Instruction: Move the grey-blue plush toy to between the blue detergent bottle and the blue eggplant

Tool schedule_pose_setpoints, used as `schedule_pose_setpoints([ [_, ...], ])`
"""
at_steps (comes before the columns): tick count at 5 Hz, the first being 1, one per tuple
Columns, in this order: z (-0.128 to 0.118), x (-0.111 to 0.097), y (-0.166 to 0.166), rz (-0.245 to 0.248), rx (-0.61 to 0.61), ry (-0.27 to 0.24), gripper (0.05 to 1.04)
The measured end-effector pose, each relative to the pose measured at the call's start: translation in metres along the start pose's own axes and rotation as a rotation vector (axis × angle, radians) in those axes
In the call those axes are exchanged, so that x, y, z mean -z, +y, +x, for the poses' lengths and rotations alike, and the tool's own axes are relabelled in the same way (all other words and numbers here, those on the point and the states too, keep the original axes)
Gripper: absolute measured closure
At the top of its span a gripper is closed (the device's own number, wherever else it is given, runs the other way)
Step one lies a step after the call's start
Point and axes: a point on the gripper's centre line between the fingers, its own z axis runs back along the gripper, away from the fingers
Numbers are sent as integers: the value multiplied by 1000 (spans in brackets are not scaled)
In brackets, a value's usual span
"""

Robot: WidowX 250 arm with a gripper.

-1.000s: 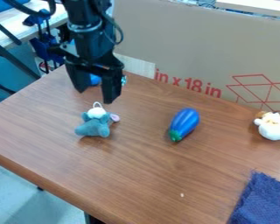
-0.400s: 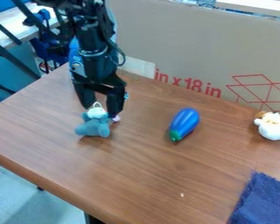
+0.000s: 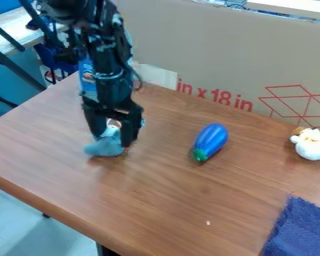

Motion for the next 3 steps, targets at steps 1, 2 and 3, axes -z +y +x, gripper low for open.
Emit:
schedule_pose_setpoints([
  [1,1,13,7,-14,-37,0,82],
  [2,1,29,8,-33,-56,38,82],
  [3,0,30,5,-29,-57,38,121],
])
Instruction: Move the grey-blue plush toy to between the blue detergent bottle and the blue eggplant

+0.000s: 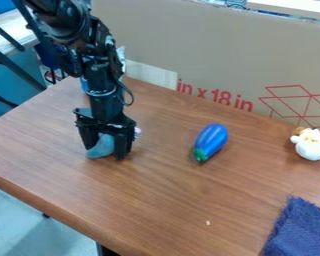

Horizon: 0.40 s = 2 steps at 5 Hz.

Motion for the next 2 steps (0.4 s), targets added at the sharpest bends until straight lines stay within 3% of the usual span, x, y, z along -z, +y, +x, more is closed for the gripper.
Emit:
schedule_pose_setpoints([
  [1,0,-1,-4,-4,4,-11,323],
  [2,-1,-17,-8,-17,-2,-51,406],
])
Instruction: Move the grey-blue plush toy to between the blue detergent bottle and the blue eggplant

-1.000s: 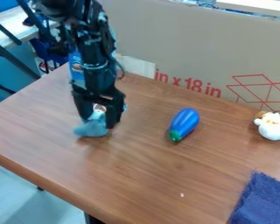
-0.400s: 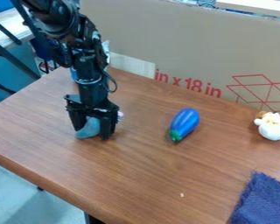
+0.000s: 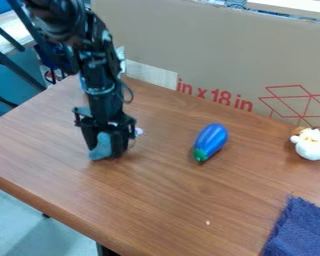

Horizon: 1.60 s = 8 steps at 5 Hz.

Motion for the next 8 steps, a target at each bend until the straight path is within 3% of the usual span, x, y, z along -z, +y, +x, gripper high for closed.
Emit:
schedule_pose_setpoints([
  [1,8,-47,-7,15,27,-108,460],
  [2,32,-80,-12,29,46,-150,487],
  [3,52,-84,-17,28,78,-130,487],
  [4,74,-73,-16,10,92,-125,487],
  [5,89,-53,-14,43,84,-119,487],
  [6,98,-32,-18,78,63,-130,487],
  [7,97,-7,-22,69,49,-92,487],
  [8,95,1,-23,68,26,-99,487],
])
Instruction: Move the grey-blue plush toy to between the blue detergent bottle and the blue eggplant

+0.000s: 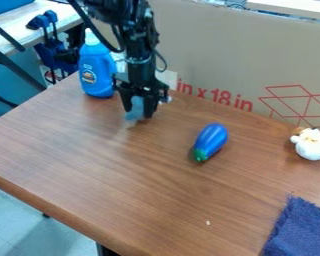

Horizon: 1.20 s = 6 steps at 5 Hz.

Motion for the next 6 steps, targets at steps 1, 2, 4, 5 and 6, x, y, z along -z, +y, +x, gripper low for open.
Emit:
schedule_pose_setpoints([
  [1,-10,9,6,16,-80,-29,416],
  [2,-17,7,15,-13,-132,-53,127],
  [4,-8,-22,20,-97,-257,-178,78],
  [5,-6,-39,24,-141,-292,-219,79],
  [6,-39,-78,14,-186,-128,-73,81],
])
